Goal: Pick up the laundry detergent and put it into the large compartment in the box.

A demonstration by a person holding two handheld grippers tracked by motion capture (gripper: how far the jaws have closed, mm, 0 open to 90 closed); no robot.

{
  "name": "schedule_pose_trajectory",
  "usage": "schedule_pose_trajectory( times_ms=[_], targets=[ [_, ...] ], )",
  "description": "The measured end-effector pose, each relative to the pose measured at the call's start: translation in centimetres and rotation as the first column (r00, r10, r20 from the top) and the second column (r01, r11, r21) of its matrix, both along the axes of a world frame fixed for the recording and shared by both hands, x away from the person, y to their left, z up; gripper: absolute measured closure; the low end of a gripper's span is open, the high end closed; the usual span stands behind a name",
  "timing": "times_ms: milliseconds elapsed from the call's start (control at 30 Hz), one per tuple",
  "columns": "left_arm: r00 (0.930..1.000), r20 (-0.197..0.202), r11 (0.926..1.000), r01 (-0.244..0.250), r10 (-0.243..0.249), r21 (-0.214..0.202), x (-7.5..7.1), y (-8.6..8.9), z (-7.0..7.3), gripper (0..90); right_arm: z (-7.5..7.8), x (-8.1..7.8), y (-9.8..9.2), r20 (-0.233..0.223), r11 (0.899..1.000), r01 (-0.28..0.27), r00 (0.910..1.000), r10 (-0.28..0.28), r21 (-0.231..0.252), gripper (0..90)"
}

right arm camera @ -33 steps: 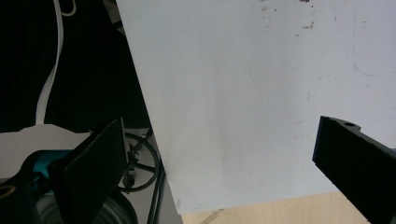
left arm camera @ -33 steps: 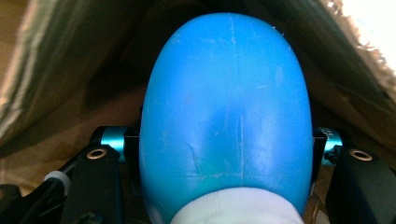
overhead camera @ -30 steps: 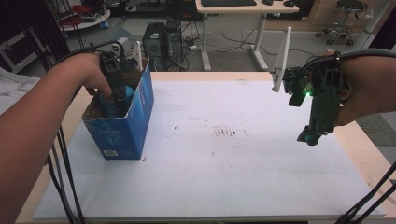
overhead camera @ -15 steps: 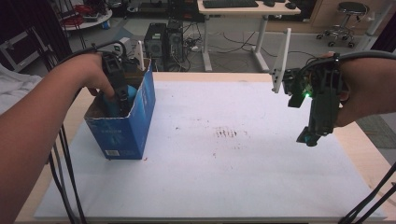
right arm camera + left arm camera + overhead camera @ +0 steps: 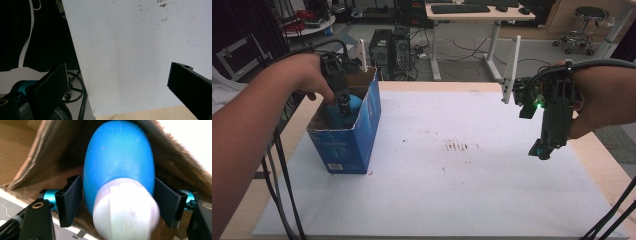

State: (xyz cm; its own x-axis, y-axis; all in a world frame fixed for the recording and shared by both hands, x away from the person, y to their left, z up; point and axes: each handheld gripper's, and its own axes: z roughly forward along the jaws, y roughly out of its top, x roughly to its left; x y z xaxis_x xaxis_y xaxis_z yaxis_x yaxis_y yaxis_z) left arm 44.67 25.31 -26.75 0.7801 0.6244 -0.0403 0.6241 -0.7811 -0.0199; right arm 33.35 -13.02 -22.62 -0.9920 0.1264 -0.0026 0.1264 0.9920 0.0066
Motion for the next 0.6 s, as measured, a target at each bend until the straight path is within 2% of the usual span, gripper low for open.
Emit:
schedule_pose_trajectory(
  times_ms=[167, 300, 467, 600],
  targets=[
    [1.0000, -0.001, 0.9997, 0.008, -0.008, -0.023, -0.2, -0.1, 1.0, 23.1, 0.1, 0.0, 0.0, 0.002, 1.000, 0.001, 1.0000, -0.001, 0.002, 2.1],
    [0.9999, 0.013, 0.9998, 0.006, -0.006, -0.017, -0.2, 0.0, 2.2, 19.9, 0.1, -0.2, -0.1, 0.001, 1.000, 0.006, 1.0000, -0.006, -0.002, 2.1],
    [0.9997, 0.022, 0.9998, -0.009, 0.009, -0.018, -0.3, 0.1, 2.8, 17.0, 0.1, -0.2, -0.3, -0.001, 1.000, 0.010, 1.0000, -0.010, -0.002, 2.1],
    [0.9993, 0.038, 0.9997, -0.001, 0.002, -0.024, -0.6, -0.2, 4.3, 15.2, 0.1, -0.1, -0.4, 0.001, 1.000, 0.009, 1.0000, -0.009, 0.001, 2.1]
  ],
)
